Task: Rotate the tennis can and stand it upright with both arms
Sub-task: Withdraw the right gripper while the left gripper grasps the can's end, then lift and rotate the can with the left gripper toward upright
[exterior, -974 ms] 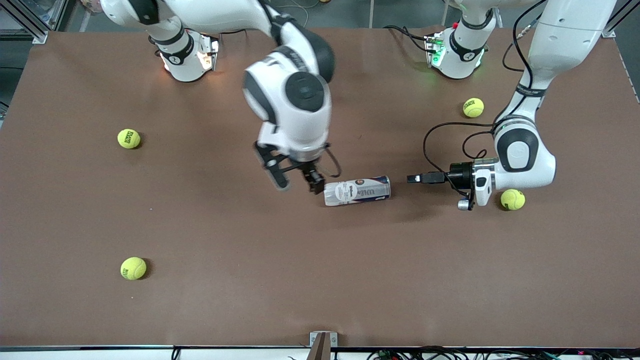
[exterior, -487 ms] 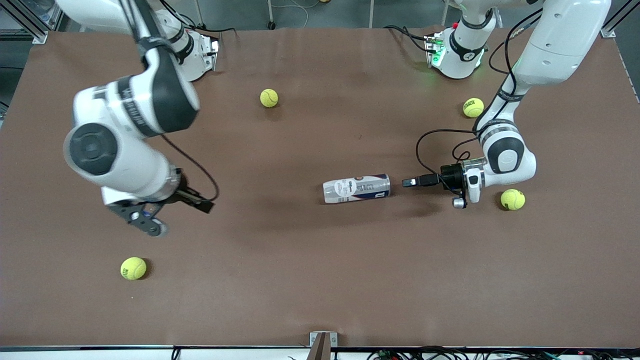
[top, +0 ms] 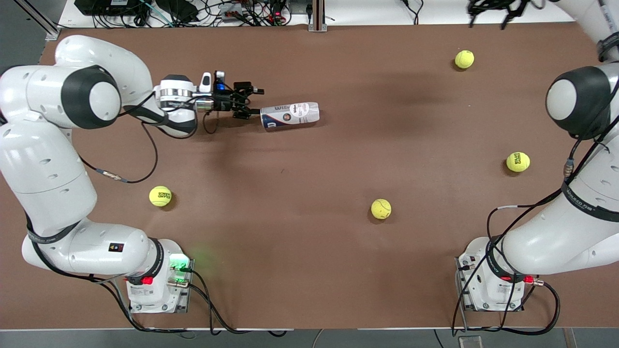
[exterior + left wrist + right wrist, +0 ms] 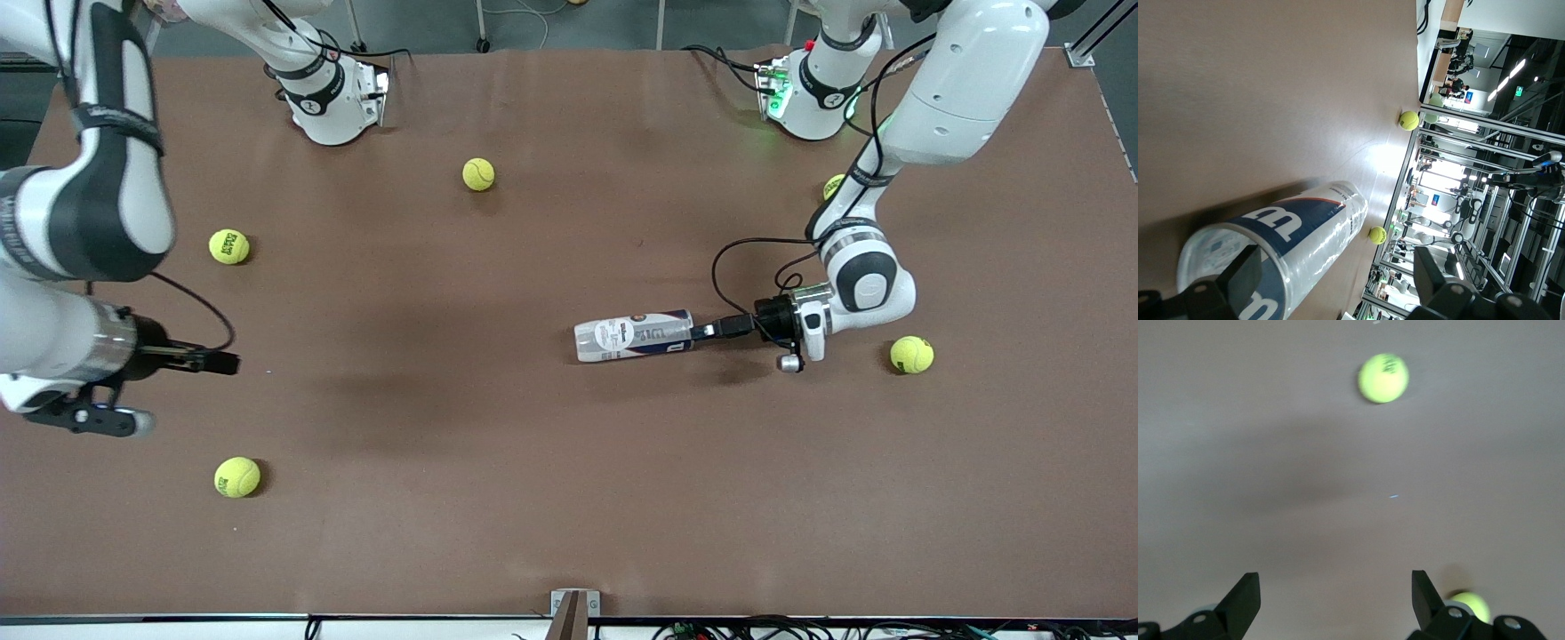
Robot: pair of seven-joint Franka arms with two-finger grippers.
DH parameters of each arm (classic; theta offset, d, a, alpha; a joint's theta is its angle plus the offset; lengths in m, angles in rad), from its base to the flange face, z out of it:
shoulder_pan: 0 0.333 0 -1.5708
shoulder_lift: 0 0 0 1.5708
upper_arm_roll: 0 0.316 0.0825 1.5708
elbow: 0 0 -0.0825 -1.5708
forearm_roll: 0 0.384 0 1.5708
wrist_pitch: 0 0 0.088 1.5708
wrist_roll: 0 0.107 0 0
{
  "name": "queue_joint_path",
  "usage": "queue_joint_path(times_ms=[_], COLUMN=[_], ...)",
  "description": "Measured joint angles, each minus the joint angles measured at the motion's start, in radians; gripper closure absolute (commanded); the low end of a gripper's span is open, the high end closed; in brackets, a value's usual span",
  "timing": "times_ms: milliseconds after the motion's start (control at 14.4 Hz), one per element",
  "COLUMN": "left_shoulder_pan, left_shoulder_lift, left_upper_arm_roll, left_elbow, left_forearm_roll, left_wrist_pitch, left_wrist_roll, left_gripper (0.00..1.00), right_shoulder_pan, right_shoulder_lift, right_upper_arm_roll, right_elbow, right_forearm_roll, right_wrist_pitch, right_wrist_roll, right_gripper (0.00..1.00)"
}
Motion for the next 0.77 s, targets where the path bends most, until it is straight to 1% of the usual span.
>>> queue_joint_path(times_ms=[70, 139, 209, 278, 348, 418, 487, 766], left_shoulder_pan=[-0.020, -0.035, -0.045, -0.048, -0.049, -0.048, -0.048, -0.044], left_shoulder_lift=[0.007, 0.013, 0.018, 0.021, 0.024, 0.025, 0.025, 0.028], left_upper_arm_roll=[0.000, 0.000, 0.000, 0.000, 0.000, 0.001, 0.003, 0.004], left_elbow=[0.013, 0.025, 0.033, 0.038, 0.040, 0.041, 0.041, 0.041], left_forearm_roll=[-0.020, -0.033, -0.037, -0.037, -0.037, -0.037, -0.037, -0.037], left_wrist_pitch=[0.011, 0.024, 0.032, 0.036, 0.037, 0.037, 0.038, 0.040], left_wrist_roll=[0.000, 0.000, 0.000, 0.000, 0.000, 0.002, 0.007, 0.040], left_gripper=[0.07, 0.27, 0.57, 0.74, 0.88, 0.95, 1.00, 1.00], right_shoulder_pan=[-0.020, -0.032, -0.040, -0.047, -0.056, -0.066, -0.074, -0.126], right_shoulder_lift=[-0.002, -0.003, -0.003, -0.003, -0.004, -0.005, -0.006, -0.015], right_upper_arm_roll=[0.000, 0.000, 0.001, 0.001, 0.001, 0.001, 0.001, 0.000], right_elbow=[-0.001, -0.001, -0.001, -0.001, -0.001, -0.001, -0.001, 0.008], right_forearm_roll=[-0.023, -0.040, -0.049, -0.052, -0.053, -0.054, -0.055, -0.059], right_wrist_pitch=[0.000, 0.000, 0.000, 0.001, 0.002, 0.003, 0.003, 0.000], right_wrist_roll=[-0.036, -0.054, -0.065, -0.087, -0.122, -0.154, -0.175, -0.234], right_gripper=[0.00, 0.00, 0.00, 0.00, 0.00, 0.00, 0.00, 0.00])
